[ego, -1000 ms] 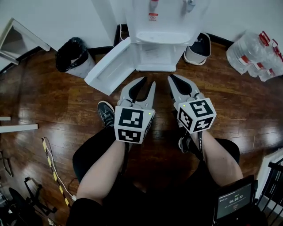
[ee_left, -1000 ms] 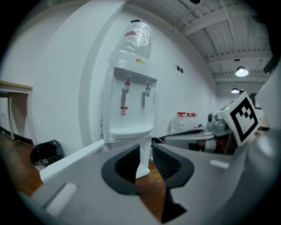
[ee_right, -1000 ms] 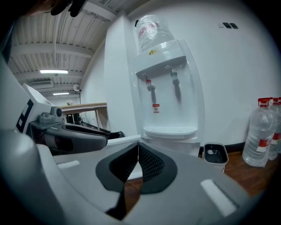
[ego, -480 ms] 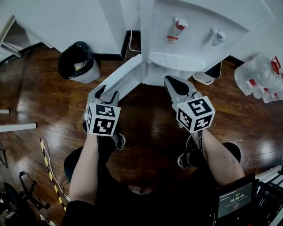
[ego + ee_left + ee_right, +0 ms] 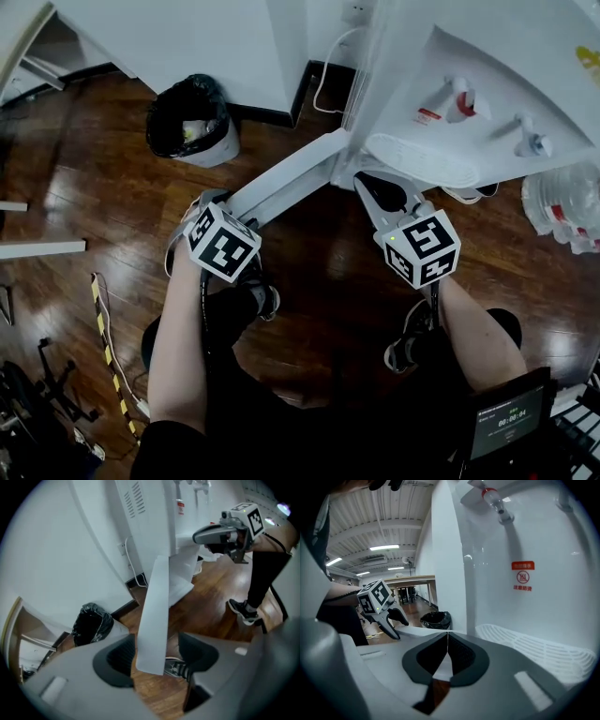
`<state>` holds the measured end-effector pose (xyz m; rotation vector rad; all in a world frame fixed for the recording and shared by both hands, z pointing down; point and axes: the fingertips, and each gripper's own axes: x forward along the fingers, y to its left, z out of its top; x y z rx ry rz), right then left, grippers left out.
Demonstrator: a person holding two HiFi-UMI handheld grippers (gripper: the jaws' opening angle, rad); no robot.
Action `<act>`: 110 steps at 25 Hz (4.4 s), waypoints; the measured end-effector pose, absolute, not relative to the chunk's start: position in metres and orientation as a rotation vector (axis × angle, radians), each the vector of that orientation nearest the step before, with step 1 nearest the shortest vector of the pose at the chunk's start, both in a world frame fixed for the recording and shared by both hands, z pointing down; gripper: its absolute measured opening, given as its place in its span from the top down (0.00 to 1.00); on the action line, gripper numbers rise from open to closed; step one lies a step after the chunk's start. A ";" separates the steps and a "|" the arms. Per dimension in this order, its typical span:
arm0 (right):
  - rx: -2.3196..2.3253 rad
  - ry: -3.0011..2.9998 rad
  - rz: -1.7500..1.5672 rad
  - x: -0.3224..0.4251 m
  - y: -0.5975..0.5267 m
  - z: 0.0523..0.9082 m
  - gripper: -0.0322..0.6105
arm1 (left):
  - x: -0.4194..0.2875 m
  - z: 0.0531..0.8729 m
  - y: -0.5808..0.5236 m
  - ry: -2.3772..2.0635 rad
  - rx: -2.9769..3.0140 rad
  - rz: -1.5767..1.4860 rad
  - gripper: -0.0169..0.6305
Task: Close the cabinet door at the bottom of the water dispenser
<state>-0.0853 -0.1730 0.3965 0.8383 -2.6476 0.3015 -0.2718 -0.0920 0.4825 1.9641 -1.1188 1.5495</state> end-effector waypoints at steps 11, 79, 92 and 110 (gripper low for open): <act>0.826 -2.610 0.327 -0.087 -0.174 0.412 0.94 | -0.245 0.486 -0.063 -0.945 1.967 1.501 0.63; 1.343 -2.071 0.889 0.118 -0.139 0.514 0.30 | 0.034 0.478 -0.151 -1.160 2.231 0.881 0.61; 1.390 -1.924 0.847 0.135 -0.183 0.548 0.38 | -0.004 0.521 -0.195 -1.254 2.046 0.897 0.56; 1.372 -1.931 0.687 0.147 -0.189 0.533 0.47 | -0.016 0.495 -0.204 -1.364 1.931 0.686 0.53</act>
